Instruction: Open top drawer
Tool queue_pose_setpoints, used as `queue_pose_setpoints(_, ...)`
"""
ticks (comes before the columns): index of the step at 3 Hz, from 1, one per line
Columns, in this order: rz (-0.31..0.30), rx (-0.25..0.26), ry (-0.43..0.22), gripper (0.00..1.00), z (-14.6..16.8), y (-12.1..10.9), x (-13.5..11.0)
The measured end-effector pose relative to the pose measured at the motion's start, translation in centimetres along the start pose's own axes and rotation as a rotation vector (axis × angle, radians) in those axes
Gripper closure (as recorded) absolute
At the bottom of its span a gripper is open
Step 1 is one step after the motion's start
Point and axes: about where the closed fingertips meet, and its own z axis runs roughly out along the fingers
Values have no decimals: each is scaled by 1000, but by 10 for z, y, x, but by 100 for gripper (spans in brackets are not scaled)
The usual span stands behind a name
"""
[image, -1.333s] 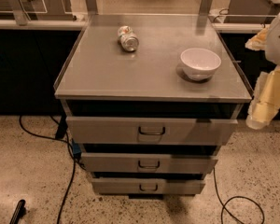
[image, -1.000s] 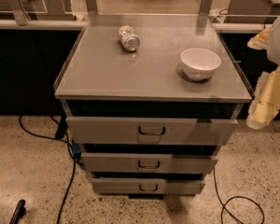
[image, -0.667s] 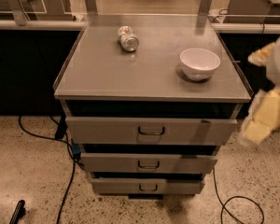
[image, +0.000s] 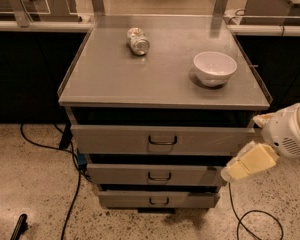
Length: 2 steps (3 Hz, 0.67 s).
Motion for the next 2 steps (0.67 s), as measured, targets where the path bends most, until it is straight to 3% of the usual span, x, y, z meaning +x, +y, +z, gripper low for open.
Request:
queue_pose_setpoints(1,7,57,-45,19,4,-17,-10)
queue_pose_setpoints(2,7,58,-45,42,3,-17,-10)
